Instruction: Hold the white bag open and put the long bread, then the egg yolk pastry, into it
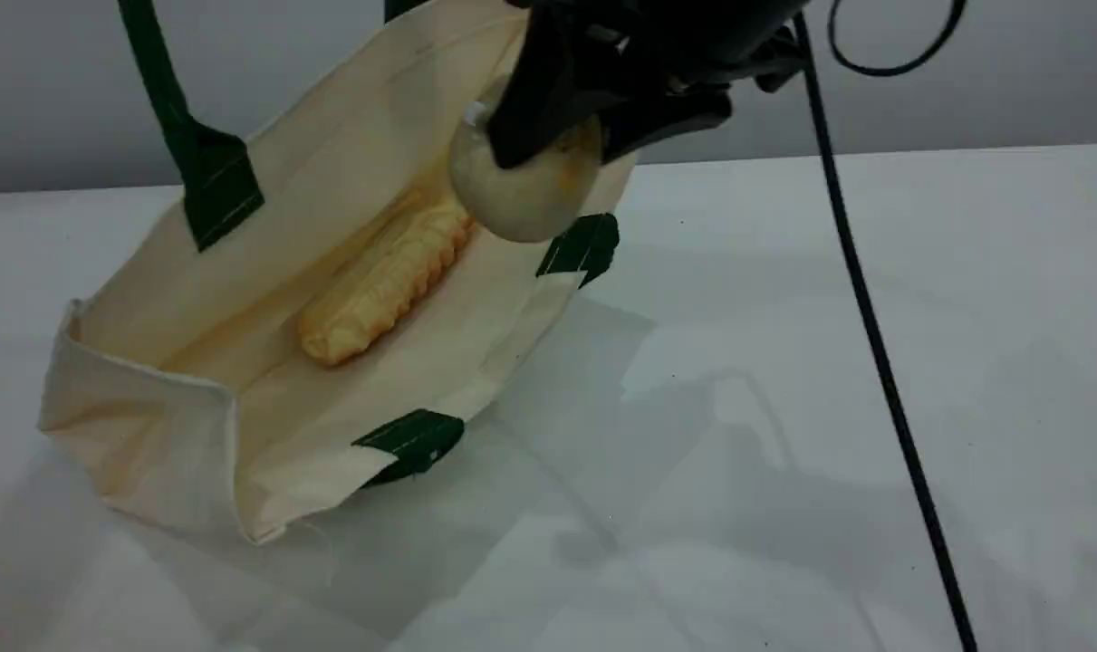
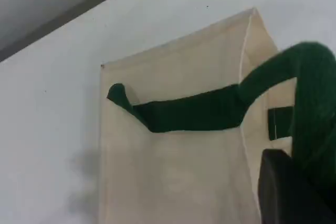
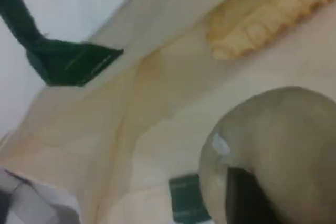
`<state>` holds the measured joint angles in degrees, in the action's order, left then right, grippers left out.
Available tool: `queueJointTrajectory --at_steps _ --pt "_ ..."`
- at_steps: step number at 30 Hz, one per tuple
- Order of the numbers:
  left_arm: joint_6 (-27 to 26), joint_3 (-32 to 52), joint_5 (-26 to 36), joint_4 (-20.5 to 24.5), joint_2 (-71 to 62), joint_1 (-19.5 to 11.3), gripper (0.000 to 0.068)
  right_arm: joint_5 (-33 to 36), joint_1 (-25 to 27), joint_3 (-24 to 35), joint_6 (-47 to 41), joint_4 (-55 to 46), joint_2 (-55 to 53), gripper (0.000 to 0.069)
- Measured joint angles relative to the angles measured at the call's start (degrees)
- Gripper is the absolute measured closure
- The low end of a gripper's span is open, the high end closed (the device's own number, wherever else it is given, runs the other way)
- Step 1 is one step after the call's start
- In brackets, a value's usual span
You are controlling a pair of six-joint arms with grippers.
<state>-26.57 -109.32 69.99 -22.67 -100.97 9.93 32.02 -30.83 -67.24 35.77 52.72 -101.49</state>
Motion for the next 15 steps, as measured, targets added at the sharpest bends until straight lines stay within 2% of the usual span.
queueJointTrajectory --at_steps 5,15 --pt "0.0 0.0 0.0 -0.1 0.0 0.0 0.0608 -4.2 -0.1 -0.1 3.5 2.9 -3.1 0.0405" --pt "0.0 0.0 0.0 -0.1 0.0 0.0 0.0608 -2.5 -0.1 -6.2 18.3 19.6 -13.1 0.0408"
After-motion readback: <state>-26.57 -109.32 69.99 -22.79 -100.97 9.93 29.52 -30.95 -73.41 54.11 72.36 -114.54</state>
